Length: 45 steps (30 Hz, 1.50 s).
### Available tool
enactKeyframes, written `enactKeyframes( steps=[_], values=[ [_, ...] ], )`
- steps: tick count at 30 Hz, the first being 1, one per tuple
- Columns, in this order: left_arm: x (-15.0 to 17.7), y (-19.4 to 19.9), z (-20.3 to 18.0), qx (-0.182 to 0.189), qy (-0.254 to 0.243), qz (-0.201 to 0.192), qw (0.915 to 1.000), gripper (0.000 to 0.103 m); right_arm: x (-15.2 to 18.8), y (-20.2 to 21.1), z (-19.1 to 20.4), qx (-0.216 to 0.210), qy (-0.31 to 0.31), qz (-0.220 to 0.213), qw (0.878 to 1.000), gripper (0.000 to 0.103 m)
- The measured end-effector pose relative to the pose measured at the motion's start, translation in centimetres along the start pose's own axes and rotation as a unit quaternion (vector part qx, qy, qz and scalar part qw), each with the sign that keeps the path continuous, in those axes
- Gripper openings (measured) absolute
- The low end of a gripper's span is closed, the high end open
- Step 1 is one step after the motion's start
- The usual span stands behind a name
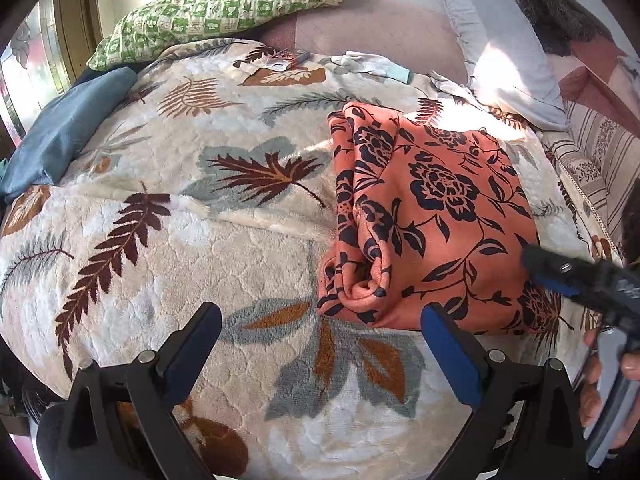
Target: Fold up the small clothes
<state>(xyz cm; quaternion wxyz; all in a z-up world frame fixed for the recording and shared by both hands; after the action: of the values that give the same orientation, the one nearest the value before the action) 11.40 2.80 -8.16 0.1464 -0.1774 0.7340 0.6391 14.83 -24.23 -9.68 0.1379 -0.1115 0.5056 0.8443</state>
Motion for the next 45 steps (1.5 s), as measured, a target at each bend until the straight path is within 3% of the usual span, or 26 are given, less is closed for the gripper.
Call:
enactKeyframes(
  steps=[1, 4, 8, 11, 17, 28, 40, 45],
  values=[
    [0.1, 0.1, -0.2, 0.001, -0.003, 0.001, 1.0000, 0.100, 0.0, -1.5, -1.3, 0.002, -0.026, 0.032, 0.999, 0.090],
    [0.2, 1.0, -0.6, -0.012, -0.022, -0.014, 0.9996, 0.100, -0.4, 0.5, -0.9, -0.016, -0.045, 0.008, 0.999, 0.090],
    [-0.2, 1.7, -1.2, -0.029, -0.014, -0.021, 0.9993, 0.100, -0.2, 4.3, 2.0, 0.051, 0.025, -0.046, 0.997, 0.090],
    [-0.4, 2.5, -2.0, -0.035, -0.015, -0.032, 0.9988, 0.100, 0.9, 6.1, 2.5, 0.104, 0.052, -0.060, 0.991, 0.090],
    [-0.8, 4.4, -3.4, -0.024, -0.027, -0.051, 0.9980, 0.100, 3.7, 9.1, 1.8, 0.126, 0.052, -0.078, 0.988, 0.090],
    [-0.6, 6.3, -4.7, -0.006, -0.013, -0.064, 0.9979, 0.100, 6.6, 9.0, 3.9, 0.195, 0.124, -0.060, 0.971, 0.090],
    [0.3, 7.8, -4.8, -0.011, -0.018, -0.067, 0.9976, 0.100, 6.3, 10.0, 5.0, 0.243, 0.112, -0.076, 0.960, 0.090],
    [0.4, 8.1, -4.8, -0.014, -0.019, -0.066, 0.9975, 0.100, 6.4, 10.0, 5.2, 0.239, 0.108, -0.076, 0.962, 0.090]
  ],
)
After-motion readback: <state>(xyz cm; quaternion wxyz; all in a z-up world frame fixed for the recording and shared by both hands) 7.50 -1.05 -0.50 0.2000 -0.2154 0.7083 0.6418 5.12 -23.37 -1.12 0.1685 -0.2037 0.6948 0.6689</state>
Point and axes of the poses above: each gripper's, at about its wrist camera, not at the fingertips, and y roughly against the way its jaws point, z to its left, x to its underside, the point moved 2 cm from there along -y, roughly the way its jaws point, and after that the axes turned 3 degrees about z, right-handed, at the moved point
